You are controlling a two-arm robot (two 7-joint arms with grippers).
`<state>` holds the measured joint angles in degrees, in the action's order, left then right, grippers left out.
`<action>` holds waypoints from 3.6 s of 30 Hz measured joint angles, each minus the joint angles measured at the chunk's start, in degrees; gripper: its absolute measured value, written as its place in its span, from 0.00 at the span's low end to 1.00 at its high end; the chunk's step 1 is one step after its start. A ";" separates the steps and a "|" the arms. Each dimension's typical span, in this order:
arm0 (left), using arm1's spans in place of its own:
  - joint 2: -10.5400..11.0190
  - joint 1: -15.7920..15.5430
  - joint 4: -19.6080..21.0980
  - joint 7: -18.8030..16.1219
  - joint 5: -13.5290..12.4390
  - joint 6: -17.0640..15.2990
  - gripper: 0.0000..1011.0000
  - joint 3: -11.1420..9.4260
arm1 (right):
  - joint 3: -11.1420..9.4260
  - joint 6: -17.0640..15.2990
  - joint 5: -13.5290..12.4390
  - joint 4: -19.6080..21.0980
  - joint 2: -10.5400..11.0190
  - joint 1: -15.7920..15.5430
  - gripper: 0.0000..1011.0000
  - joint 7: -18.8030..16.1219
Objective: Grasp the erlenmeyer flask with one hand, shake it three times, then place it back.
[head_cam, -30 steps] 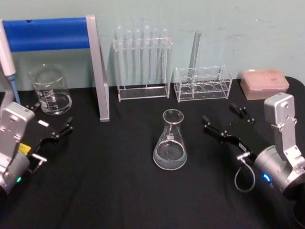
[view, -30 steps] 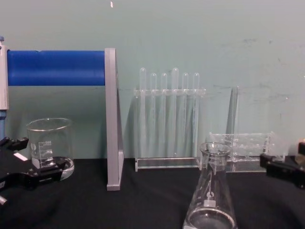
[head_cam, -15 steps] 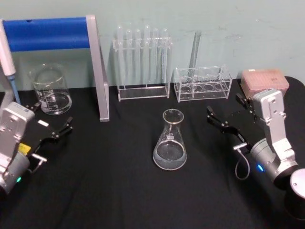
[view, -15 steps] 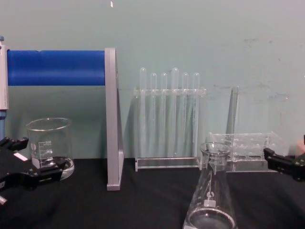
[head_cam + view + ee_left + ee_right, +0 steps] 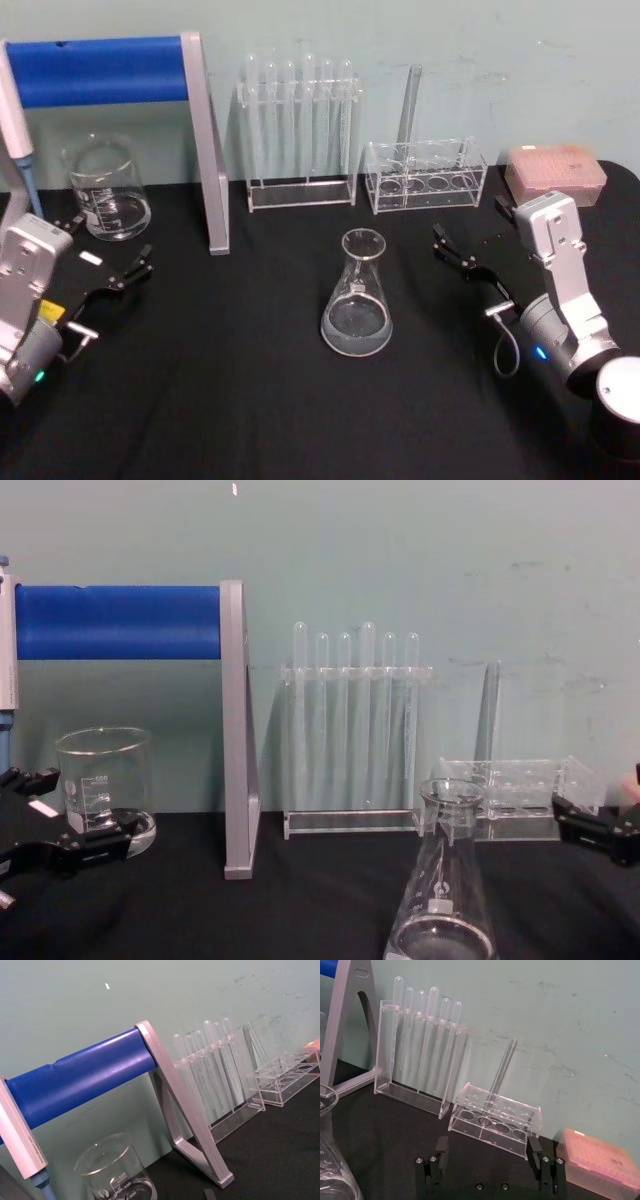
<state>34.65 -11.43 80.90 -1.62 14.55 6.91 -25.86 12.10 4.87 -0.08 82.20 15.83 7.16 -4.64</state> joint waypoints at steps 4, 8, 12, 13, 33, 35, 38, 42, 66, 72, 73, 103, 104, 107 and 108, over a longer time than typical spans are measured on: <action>0.00 0.00 0.00 0.00 0.00 0.00 0.99 0.00 | 0.00 0.00 -0.03 0.02 0.06 -0.02 0.99 -0.01; 0.00 0.00 0.00 0.00 0.00 0.00 0.99 0.00 | 0.02 -0.01 -0.12 0.06 0.11 -0.04 0.99 -0.03; 0.00 0.00 0.00 0.00 0.00 0.00 0.99 0.00 | 0.04 -0.02 -0.21 0.08 0.14 -0.06 0.99 -0.04; 0.00 0.00 0.00 0.00 0.00 0.00 0.99 0.00 | 0.04 -0.03 -0.23 0.09 0.14 -0.06 0.99 -0.05; 0.00 0.00 0.00 0.00 0.00 0.00 0.99 0.00 | 0.07 -0.12 -0.44 0.18 0.22 -0.09 0.99 -0.13; 0.00 0.00 0.00 0.00 0.00 0.00 0.99 0.00 | 0.07 -0.12 -0.45 0.18 0.23 -0.09 0.99 -0.14; 0.00 0.00 0.00 0.00 0.00 0.00 0.99 0.00 | 0.08 -0.12 -0.47 0.18 0.23 -0.09 0.99 -0.14; 0.00 0.00 0.00 0.00 0.00 0.00 0.99 0.00 | 0.07 -0.12 -0.48 0.18 0.23 -0.09 0.99 -0.14; 0.00 0.00 0.00 0.00 0.00 0.00 0.99 0.00 | 0.07 -0.12 -0.49 0.18 0.23 -0.09 0.99 -0.13; 0.00 0.00 0.00 0.00 0.00 0.00 0.99 0.00 | 0.08 -0.12 -0.49 0.17 0.23 -0.09 0.99 -0.13; 0.00 0.00 0.00 0.00 0.00 0.00 0.99 0.00 | 0.07 -0.12 -0.49 0.18 0.23 -0.09 0.99 -0.13; 0.00 0.00 0.00 0.00 0.00 0.00 0.99 0.00 | 0.08 -0.11 -0.49 0.17 0.23 -0.09 0.99 -0.13; 0.00 0.00 0.00 0.00 0.00 0.00 0.99 0.00 | 0.07 -0.11 -0.49 0.17 0.23 -0.09 0.99 -0.13; 0.00 0.00 0.00 0.00 0.00 0.00 0.99 0.00 | 0.07 -0.11 -0.49 0.17 0.23 -0.09 0.99 -0.13; 0.00 0.00 0.00 0.00 0.00 0.00 0.99 0.00 | 0.07 -0.11 -0.49 0.17 0.23 -0.09 0.99 -0.13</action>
<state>34.65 -11.43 80.90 -1.62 14.55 6.91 -25.86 12.18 4.75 -0.57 82.37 16.06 7.07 -4.77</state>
